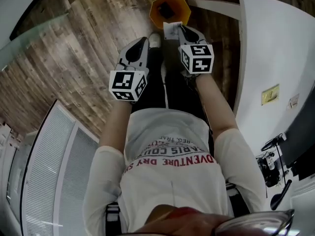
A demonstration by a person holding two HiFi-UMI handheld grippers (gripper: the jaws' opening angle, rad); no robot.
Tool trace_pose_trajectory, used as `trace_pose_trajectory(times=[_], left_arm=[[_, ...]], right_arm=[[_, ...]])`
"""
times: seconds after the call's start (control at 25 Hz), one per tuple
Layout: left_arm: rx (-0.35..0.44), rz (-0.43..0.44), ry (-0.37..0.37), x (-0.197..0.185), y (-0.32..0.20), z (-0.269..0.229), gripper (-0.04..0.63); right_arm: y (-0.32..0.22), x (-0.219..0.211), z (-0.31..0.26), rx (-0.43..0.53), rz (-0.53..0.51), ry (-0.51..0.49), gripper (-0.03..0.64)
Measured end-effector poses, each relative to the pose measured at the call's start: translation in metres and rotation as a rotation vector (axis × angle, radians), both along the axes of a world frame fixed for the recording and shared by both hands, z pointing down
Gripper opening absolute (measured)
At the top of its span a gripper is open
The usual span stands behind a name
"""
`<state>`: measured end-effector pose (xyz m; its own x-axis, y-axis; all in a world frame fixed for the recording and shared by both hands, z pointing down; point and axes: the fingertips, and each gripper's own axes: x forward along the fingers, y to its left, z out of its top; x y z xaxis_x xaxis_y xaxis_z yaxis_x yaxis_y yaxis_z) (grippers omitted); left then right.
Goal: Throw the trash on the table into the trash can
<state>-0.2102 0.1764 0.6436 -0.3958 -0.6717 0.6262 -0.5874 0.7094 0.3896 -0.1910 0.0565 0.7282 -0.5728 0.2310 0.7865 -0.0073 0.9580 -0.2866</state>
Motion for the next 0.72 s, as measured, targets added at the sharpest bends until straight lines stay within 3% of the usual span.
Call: trace_pose_trajectory(times=[0.12,0.28,0.48,0.52,0.56,0.6,0.72], left_arm=[[-0.027,-0.020,0.051,-0.003,0.013,0.059,0.023],[-0.044,-0.041,0.081,-0.008,0.020,0.129,0.023],[-0.058,-0.059,0.135,0.000,0.032,0.185,0.023],[-0.058,-0.065,0.149,0.004,0.034,0.191,0.023],[-0.057,-0.071,0.162,0.007,0.036,0.196,0.023],[-0.056,-0.075,0.173,0.011,0.037,0.200,0.023],[-0.060,-0.074,0.191,0.020,0.039,0.202,0.023]], right_arm=[[0.001,-0.002,0.078,0.019,0.015,0.076,0.032],[-0.002,-0.009,0.169,0.050,0.016,0.104,0.034],[-0.006,-0.005,0.242,0.110,0.045,0.157,0.036],[-0.005,-0.003,0.250,0.102,0.053,0.159,0.079],[-0.004,0.000,0.255,0.093,0.060,0.162,0.213],[-0.005,0.002,0.259,0.088,0.069,0.167,0.250],[-0.007,0.004,0.257,0.106,0.082,0.174,0.250]])
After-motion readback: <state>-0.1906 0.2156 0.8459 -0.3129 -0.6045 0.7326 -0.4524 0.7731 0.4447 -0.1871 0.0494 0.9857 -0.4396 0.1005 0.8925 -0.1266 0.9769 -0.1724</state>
